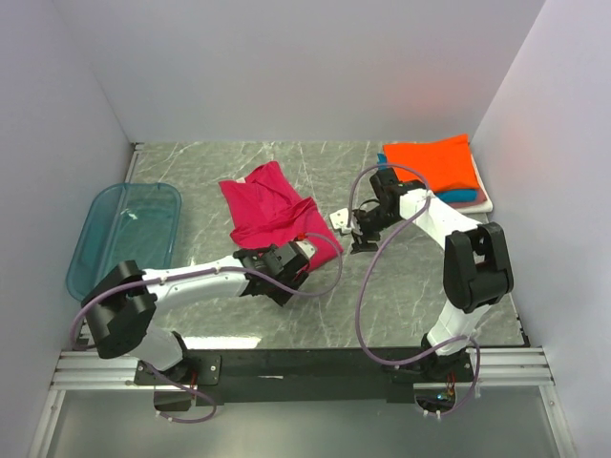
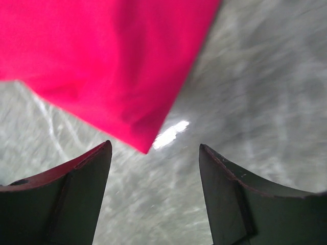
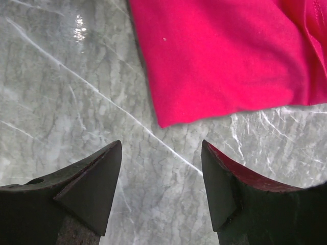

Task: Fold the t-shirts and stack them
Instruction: Fold the tshirt

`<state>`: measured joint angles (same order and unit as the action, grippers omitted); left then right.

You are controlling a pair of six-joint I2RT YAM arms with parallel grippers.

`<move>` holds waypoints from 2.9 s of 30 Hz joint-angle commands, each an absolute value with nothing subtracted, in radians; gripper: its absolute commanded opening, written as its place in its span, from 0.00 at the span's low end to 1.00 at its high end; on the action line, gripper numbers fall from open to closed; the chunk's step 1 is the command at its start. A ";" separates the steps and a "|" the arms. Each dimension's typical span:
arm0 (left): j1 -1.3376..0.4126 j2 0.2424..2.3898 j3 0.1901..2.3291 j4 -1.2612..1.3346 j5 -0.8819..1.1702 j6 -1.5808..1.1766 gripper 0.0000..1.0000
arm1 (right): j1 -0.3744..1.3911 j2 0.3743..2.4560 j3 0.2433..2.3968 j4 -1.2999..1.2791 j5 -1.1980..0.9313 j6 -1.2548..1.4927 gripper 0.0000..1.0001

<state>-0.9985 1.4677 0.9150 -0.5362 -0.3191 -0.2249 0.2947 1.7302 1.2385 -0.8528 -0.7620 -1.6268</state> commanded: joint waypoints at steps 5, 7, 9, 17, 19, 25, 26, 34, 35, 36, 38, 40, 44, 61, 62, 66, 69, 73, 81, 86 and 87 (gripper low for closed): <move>-1.008 1.511 0.933 -0.588 -0.468 -0.204 0.69 | 0.336 1.690 1.203 -0.743 -0.749 -1.597 0.69; -1.008 1.531 0.933 -0.554 -0.448 -0.172 0.68 | 0.347 1.678 1.181 -0.707 -0.738 -1.592 0.69; -1.008 1.557 0.928 -0.525 -0.443 -0.152 0.67 | 0.354 1.667 1.166 -0.695 -0.726 -1.597 0.68; -0.988 1.649 0.931 -0.483 -0.433 -0.095 0.55 | 0.399 1.618 1.062 -0.588 -0.681 -1.664 0.68; -0.980 1.655 0.931 -0.479 -0.430 -0.091 0.52 | 0.411 1.611 1.029 -0.536 -0.655 -1.666 0.68; -0.957 1.641 0.911 -0.465 -0.416 -0.066 0.31 | 0.445 1.647 1.019 -0.471 -0.609 -1.651 0.68; -0.954 1.635 0.907 -0.460 -0.416 -0.066 0.27 | 0.459 1.654 1.014 -0.454 -0.588 -1.640 0.67; -0.943 1.589 0.885 -0.445 -0.410 -0.051 0.18 | 0.482 1.730 1.057 -0.442 -0.552 -1.612 0.65; -0.942 1.582 0.882 -0.443 -0.408 -0.051 0.16 | 0.485 1.730 1.057 -0.446 -0.551 -1.615 0.65; -0.940 1.571 0.879 -0.440 -0.407 -0.051 0.16 | 0.489 1.730 1.054 -0.446 -0.540 -1.615 0.64; -0.937 1.556 0.879 -0.437 -0.400 -0.051 0.15 | 0.497 1.730 1.046 -0.434 -0.535 -1.609 0.64; -0.934 1.546 0.877 -0.431 -0.390 -0.052 0.15 | 0.506 1.738 1.052 -0.428 -0.516 -1.595 0.64; -0.934 1.514 0.871 -0.430 -0.382 -0.054 0.14 | 0.531 1.762 1.065 -0.416 -0.479 -1.582 0.64; -0.920 1.477 0.856 -0.402 -0.356 -0.025 0.13 | 0.584 1.758 1.048 -0.463 -0.403 -1.543 0.60; -0.920 1.474 0.856 -0.402 -0.353 -0.022 0.13 | 0.587 1.752 1.036 -0.460 -0.399 -1.540 0.60; -0.920 1.467 0.848 -0.394 -0.347 -0.018 0.13 | 0.612 1.747 1.019 -0.460 -0.370 -1.513 0.60; -0.920 1.463 0.844 -0.387 -0.344 -0.017 0.13 | 0.629 1.766 1.019 -0.446 -0.325 -1.488 0.59; -0.920 1.460 0.841 -0.385 -0.342 -0.014 0.13 | 0.641 1.795 1.042 -0.466 -0.301 -1.465 0.49; -0.922 1.427 0.821 -0.367 -0.336 -0.011 0.12 | 0.649 1.756 1.025 -0.489 -0.340 -1.450 0.02; -0.920 1.385 0.812 -0.361 -0.311 0.024 0.10 | 0.646 1.678 0.999 -0.514 -0.437 -1.417 0.00; -0.920 1.376 0.811 -0.359 -0.305 0.029 0.10 | 0.646 1.665 0.994 -0.515 -0.452 -1.405 0.00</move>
